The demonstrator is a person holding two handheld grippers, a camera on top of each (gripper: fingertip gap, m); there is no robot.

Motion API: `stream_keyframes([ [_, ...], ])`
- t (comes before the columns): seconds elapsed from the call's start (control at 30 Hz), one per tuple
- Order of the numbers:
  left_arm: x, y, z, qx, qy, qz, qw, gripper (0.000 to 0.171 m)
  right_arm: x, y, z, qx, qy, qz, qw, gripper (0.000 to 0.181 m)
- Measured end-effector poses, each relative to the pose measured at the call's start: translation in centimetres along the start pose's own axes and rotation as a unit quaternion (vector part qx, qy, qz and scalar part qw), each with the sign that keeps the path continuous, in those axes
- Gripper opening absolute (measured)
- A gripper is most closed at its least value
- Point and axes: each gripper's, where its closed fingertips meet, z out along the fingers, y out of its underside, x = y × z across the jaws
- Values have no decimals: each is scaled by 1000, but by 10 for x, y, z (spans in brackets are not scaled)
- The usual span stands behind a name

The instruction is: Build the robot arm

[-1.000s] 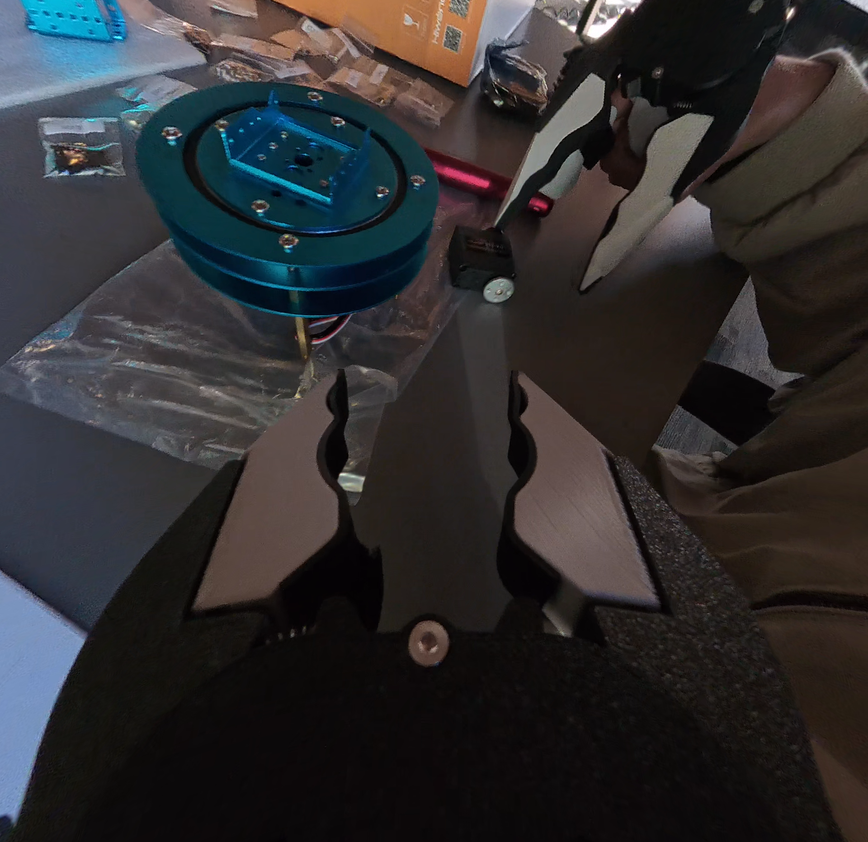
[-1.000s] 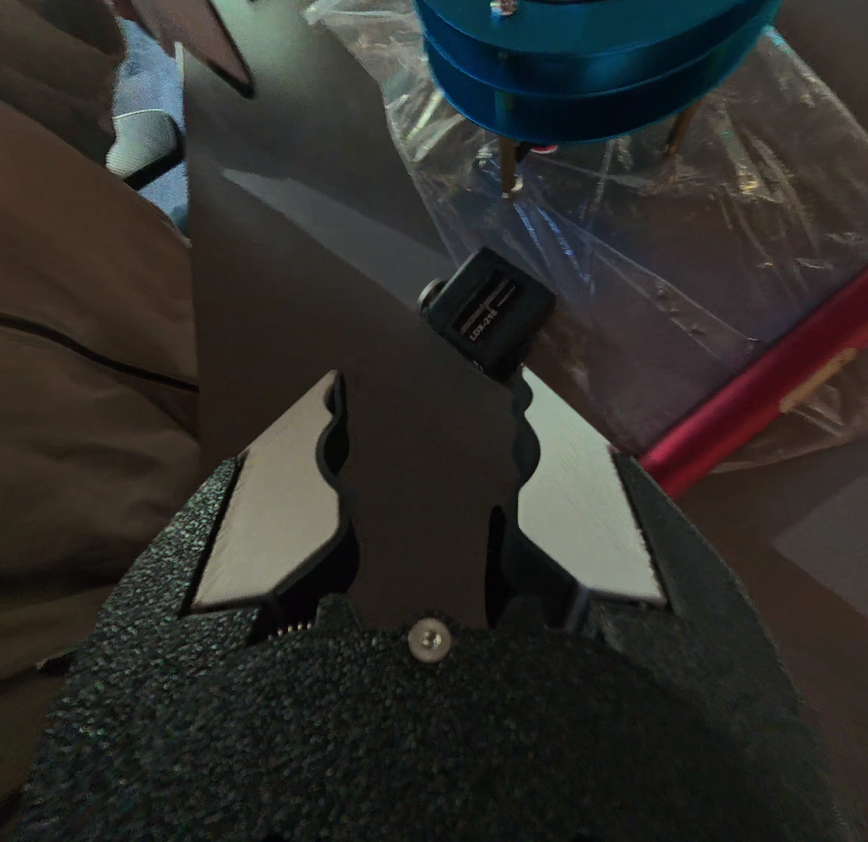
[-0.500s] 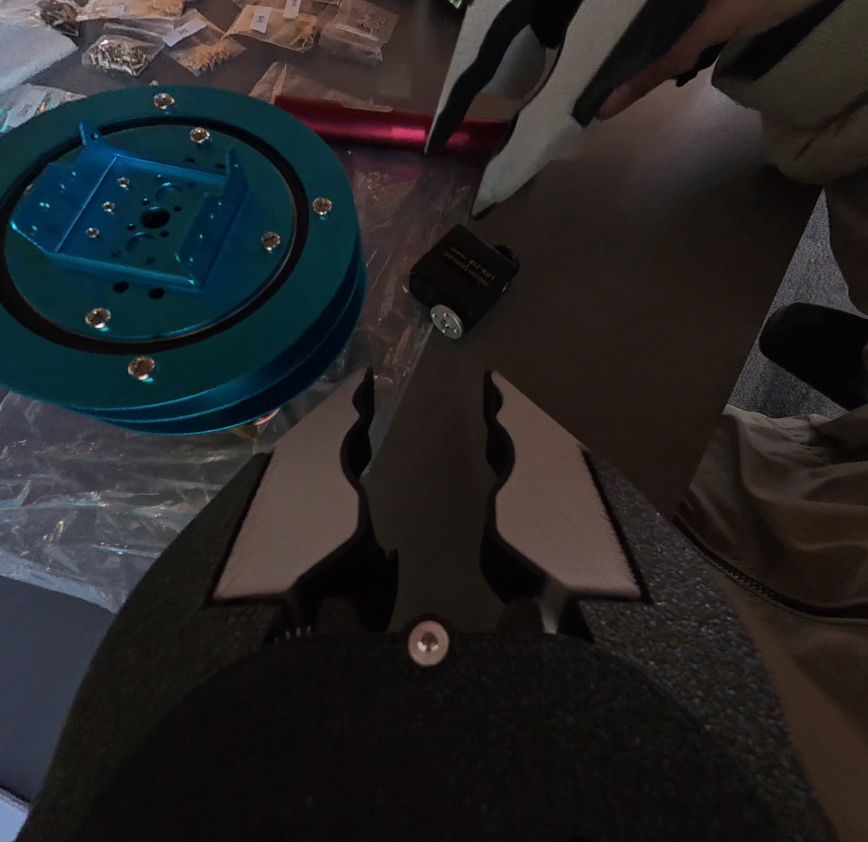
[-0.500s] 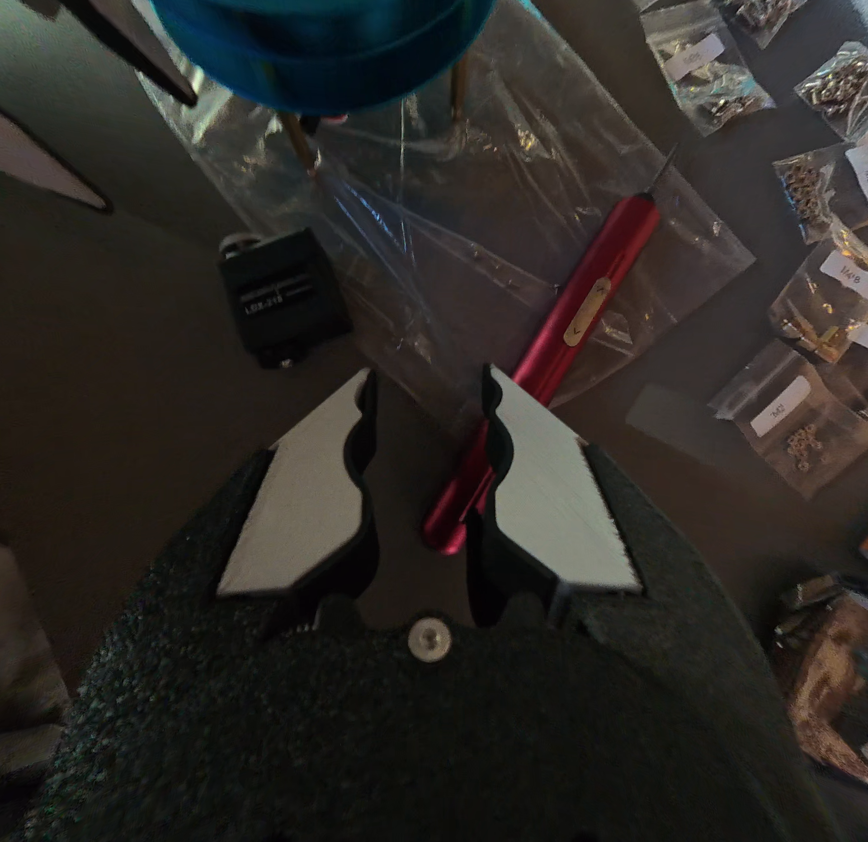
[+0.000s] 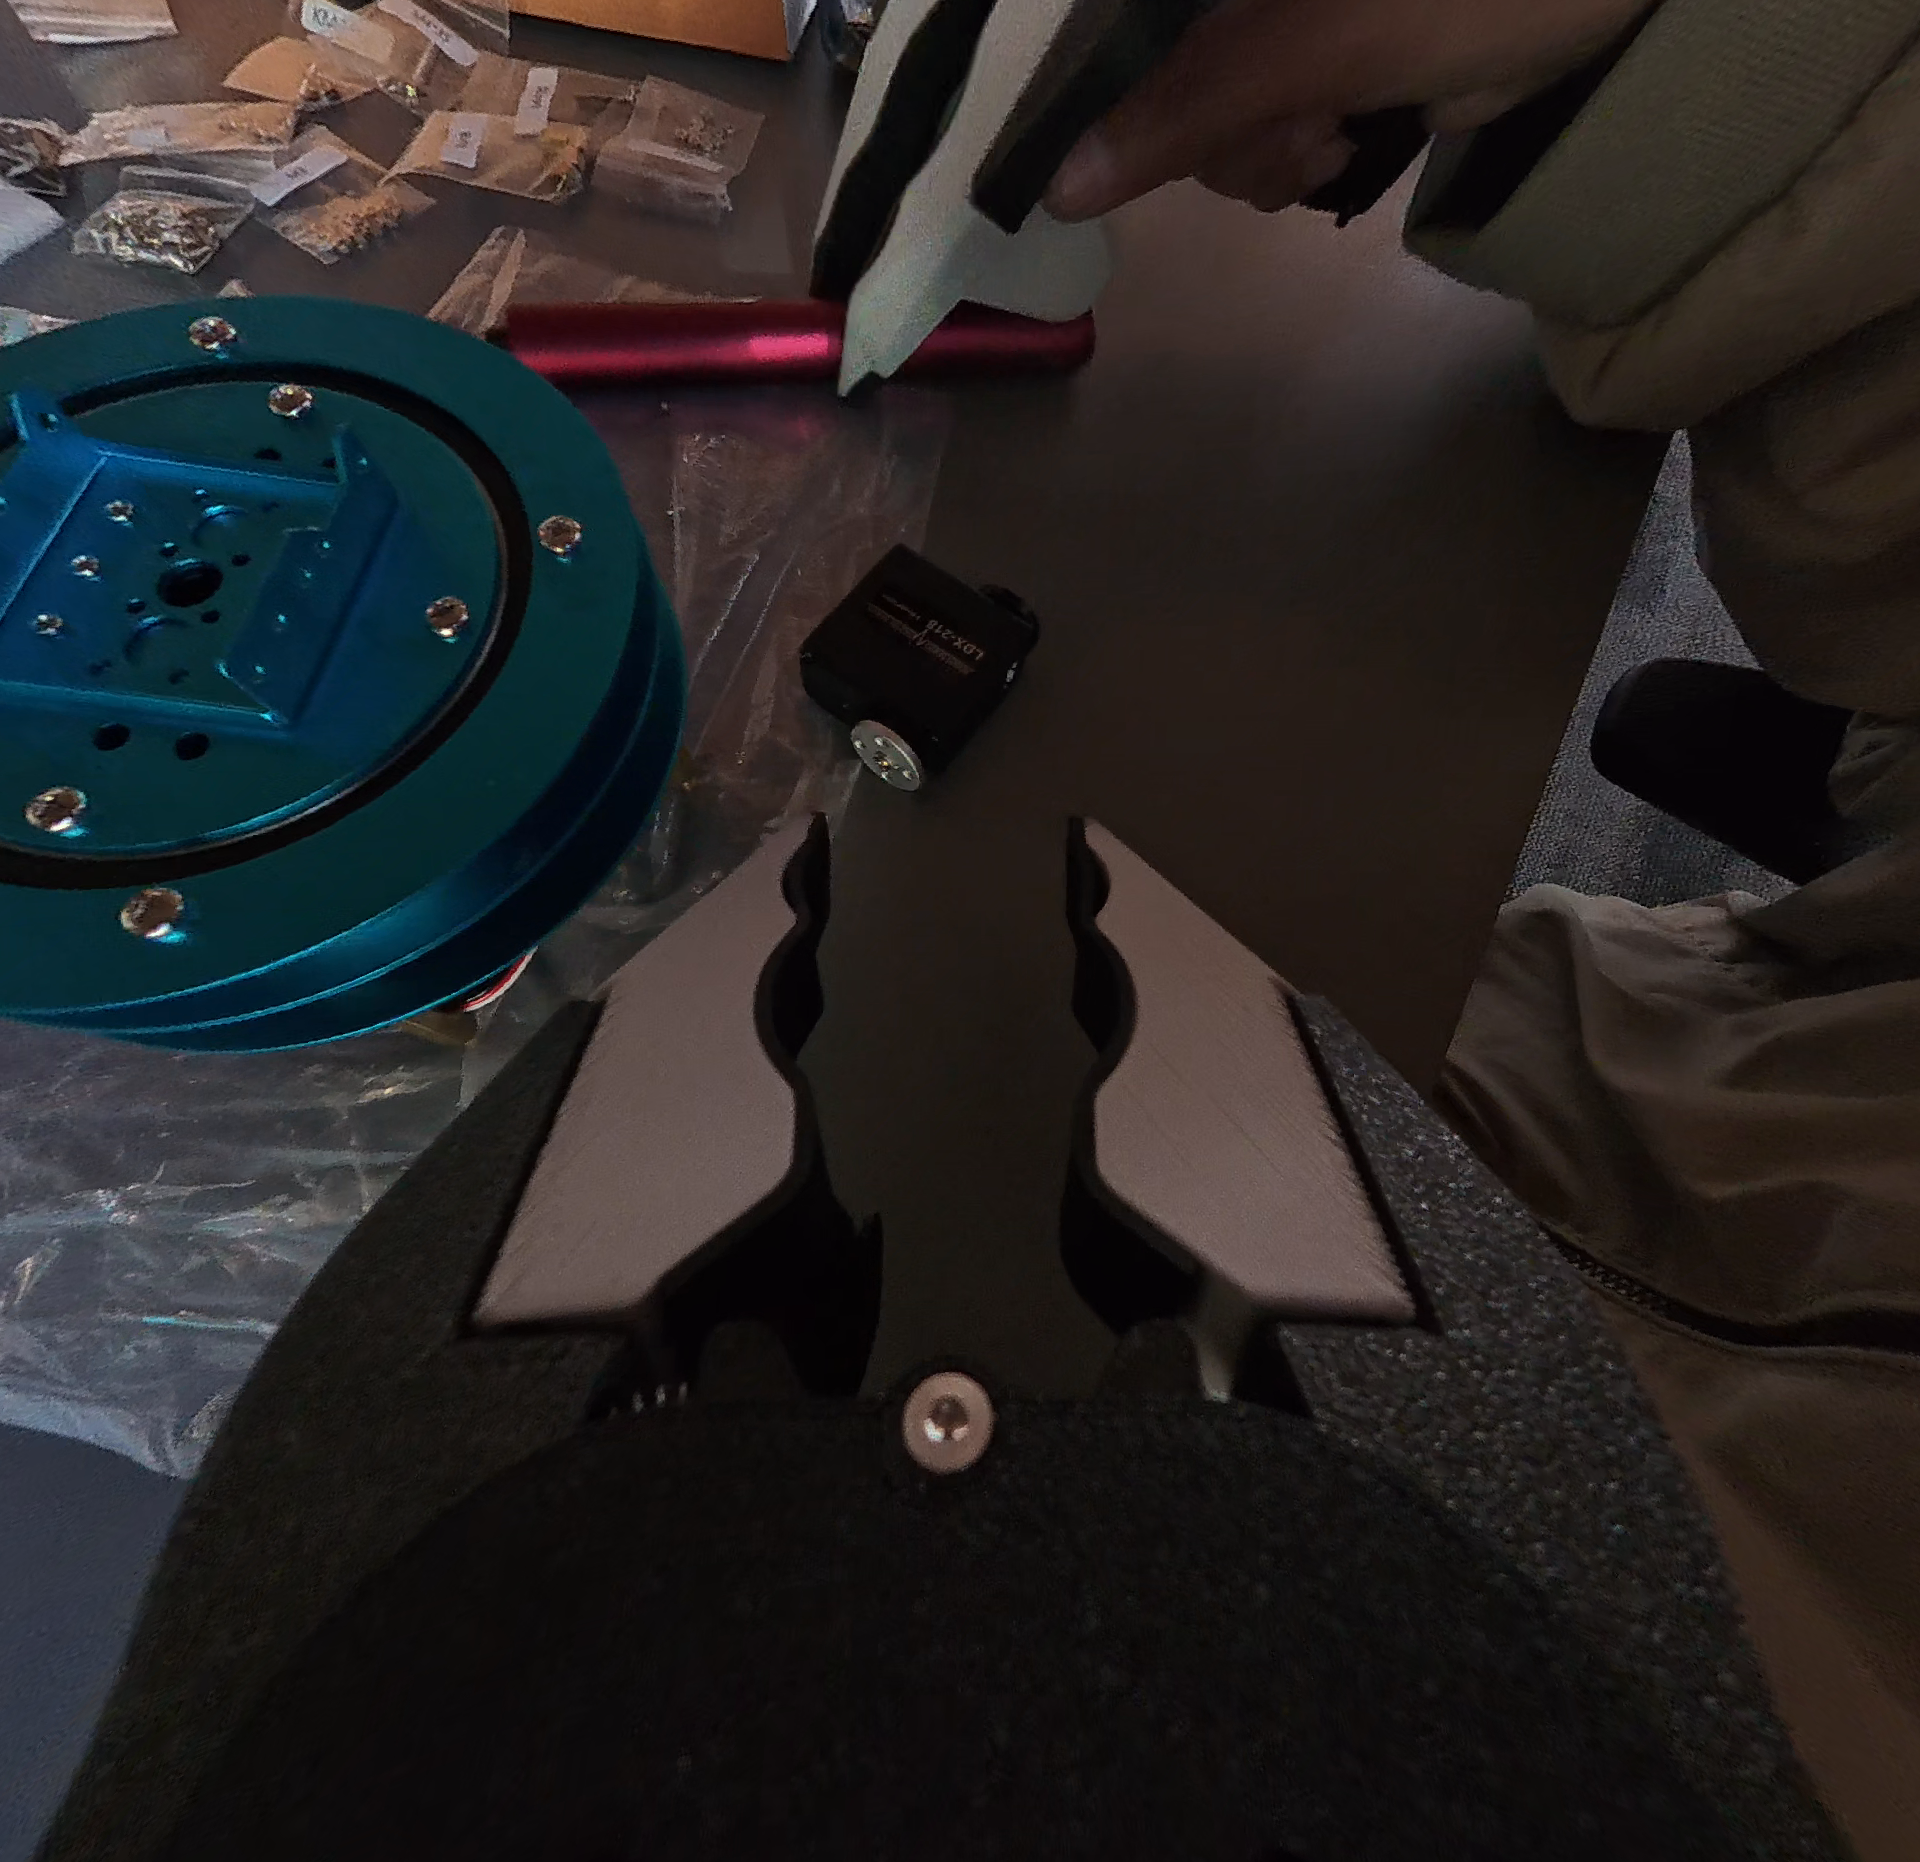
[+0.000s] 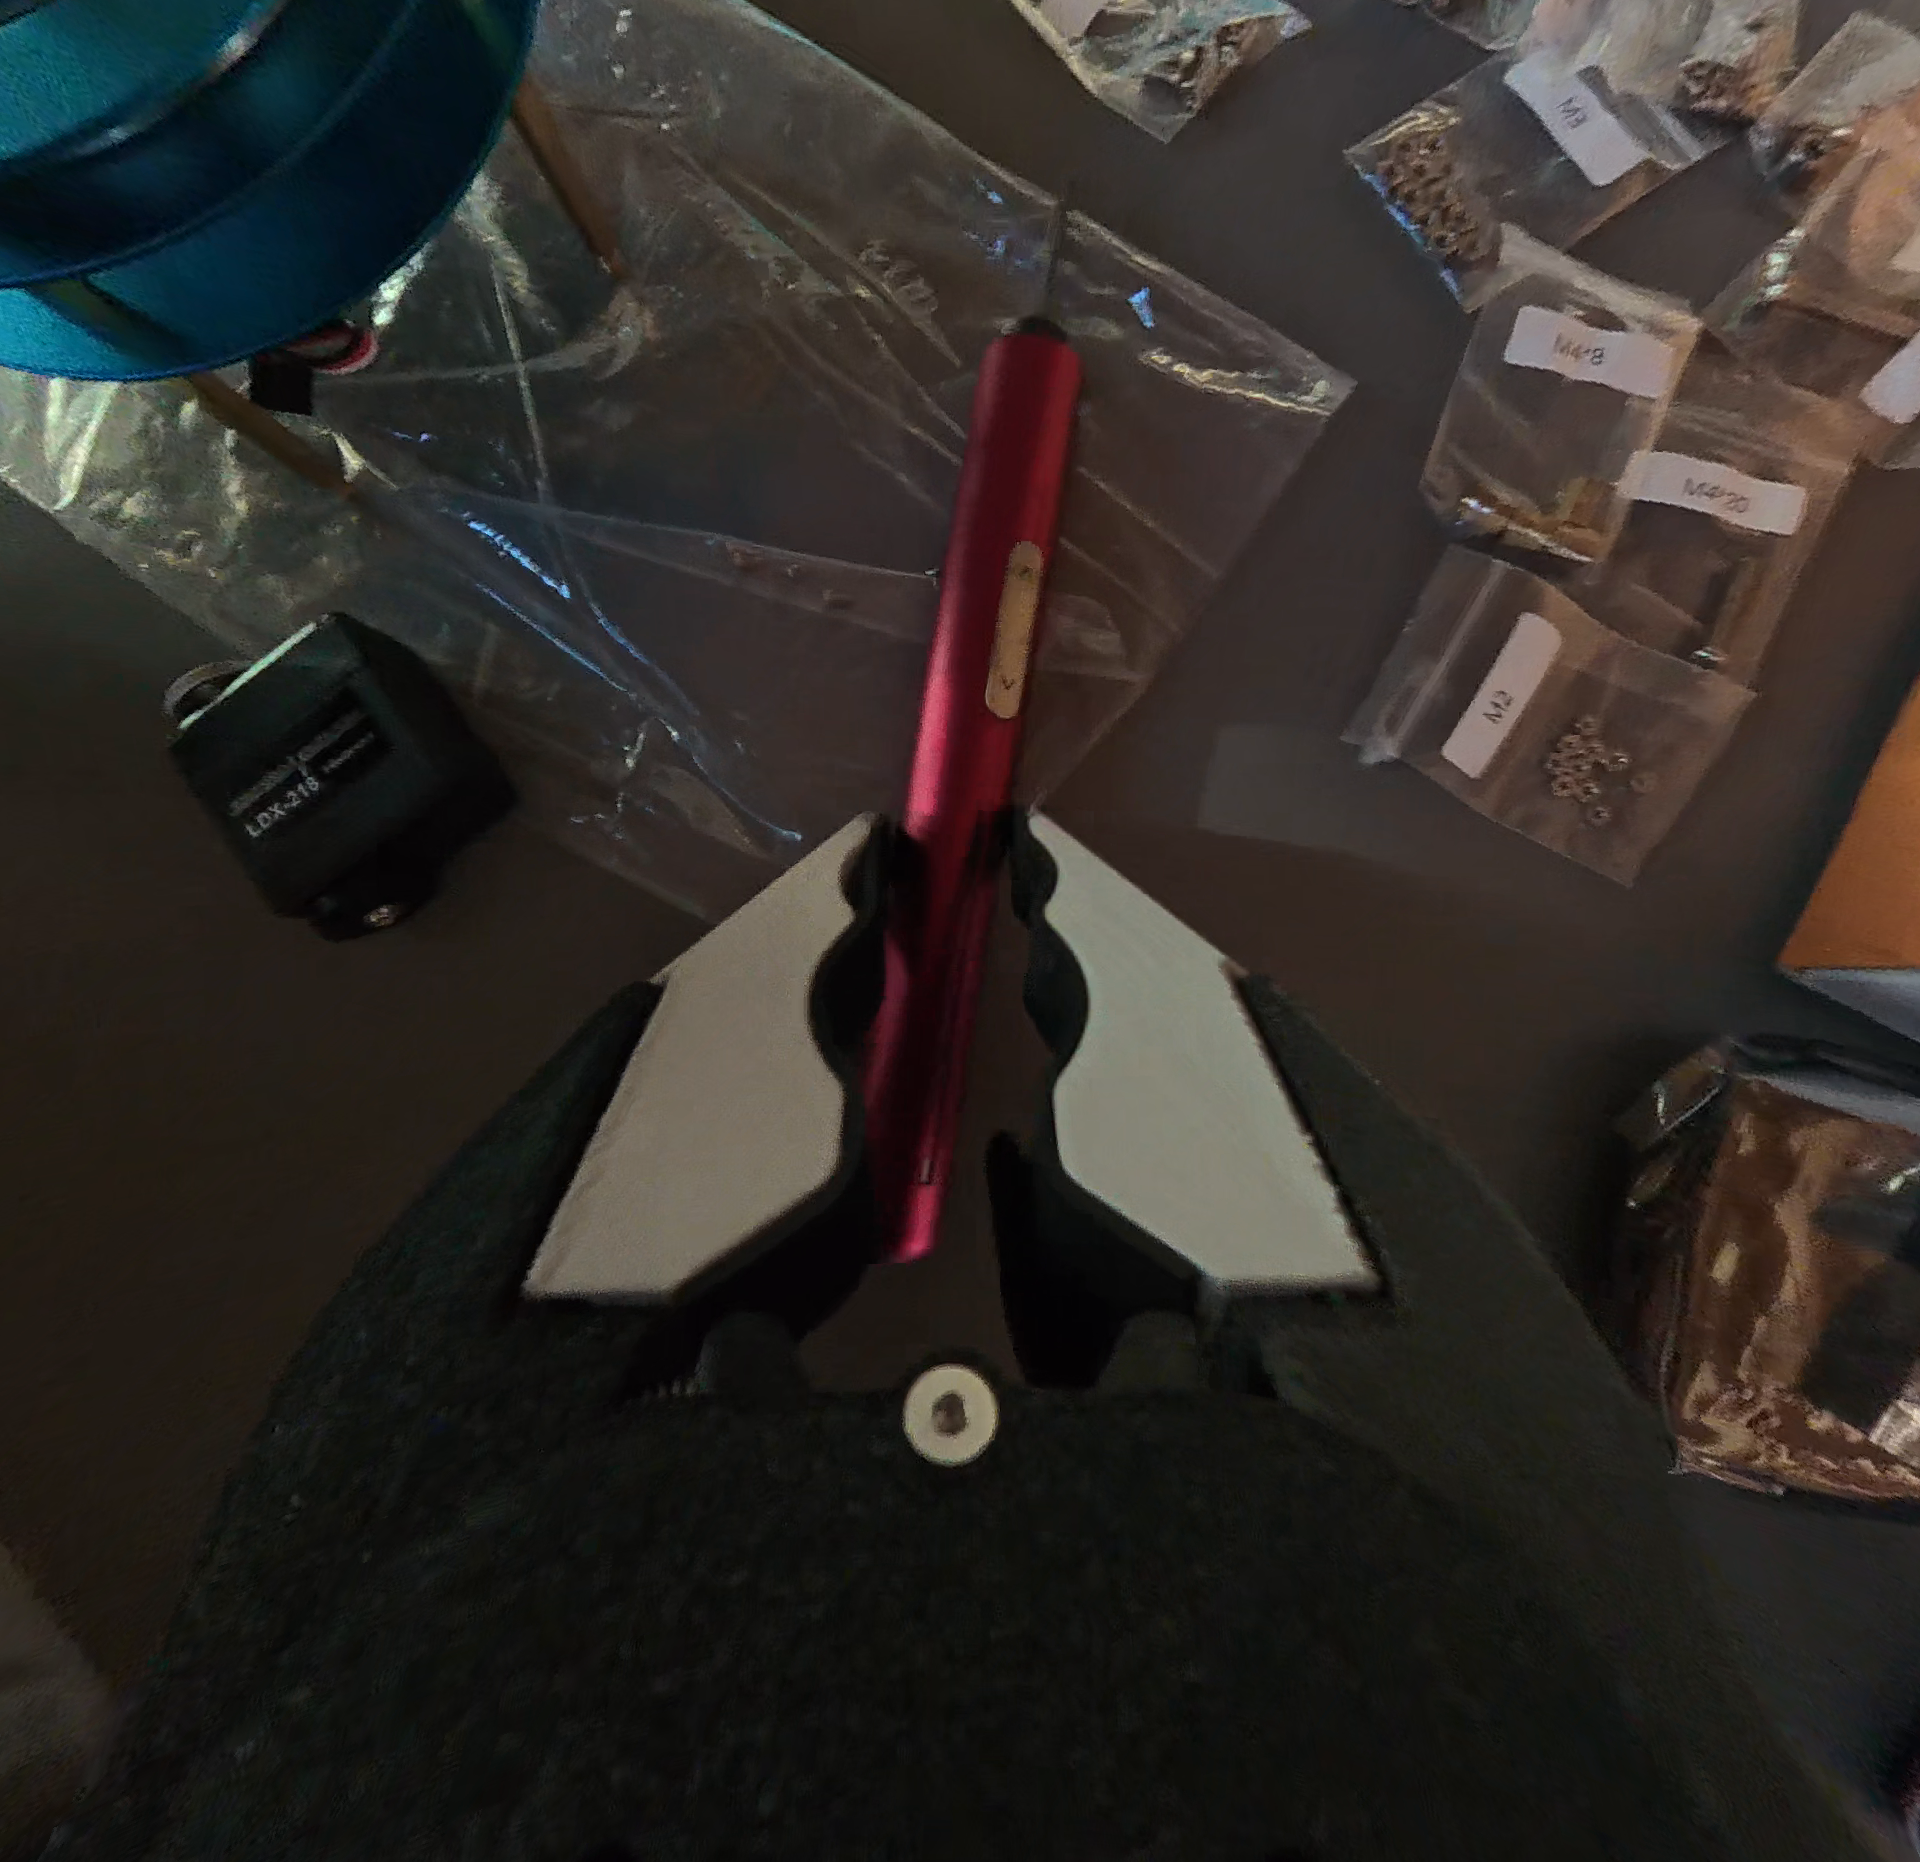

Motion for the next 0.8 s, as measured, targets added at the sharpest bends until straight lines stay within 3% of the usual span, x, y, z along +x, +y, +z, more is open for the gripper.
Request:
stream_keyframes([
  [0.17, 4, -8, 0, 13, 5, -12, 1000, 45, 23, 6, -27, 26, 69, 46, 996, 18],
  [0.3, 9, -24, 9, 21, 10, -2, 1000, 45, 46, 53, -62, 7, 133, 102, 986, 18],
  [0.47, 12, -32, 16, 25, 12, 3, 1000, 45, 48, 88, -67, -5, 126, 128, 984, 19],
  [0.53, 8, -27, 14, 19, 2, 1, 1000, 45, 51, 85, -66, 8, 126, 132, 983, 19],
  [0.6, 4, -18, 7, 12, -12, -4, 1000, 46, 54, 77, -71, 16, 146, 126, 981, 36],
  [0.67, -3, -5, -6, 5, -29, -13, 999, 46, 42, 48, -77, 59, 142, 96, 983, 41],
  [0.73, -12, 10, -19, -3, -47, -28, 998, 46, 3, 18, -66, 91, 56, 76, 991, 37],
  [0.8, -21, 22, -31, -7, -64, -39, 997, 46, -29, 5, -43, 76, -29, 66, 994, 40],
])
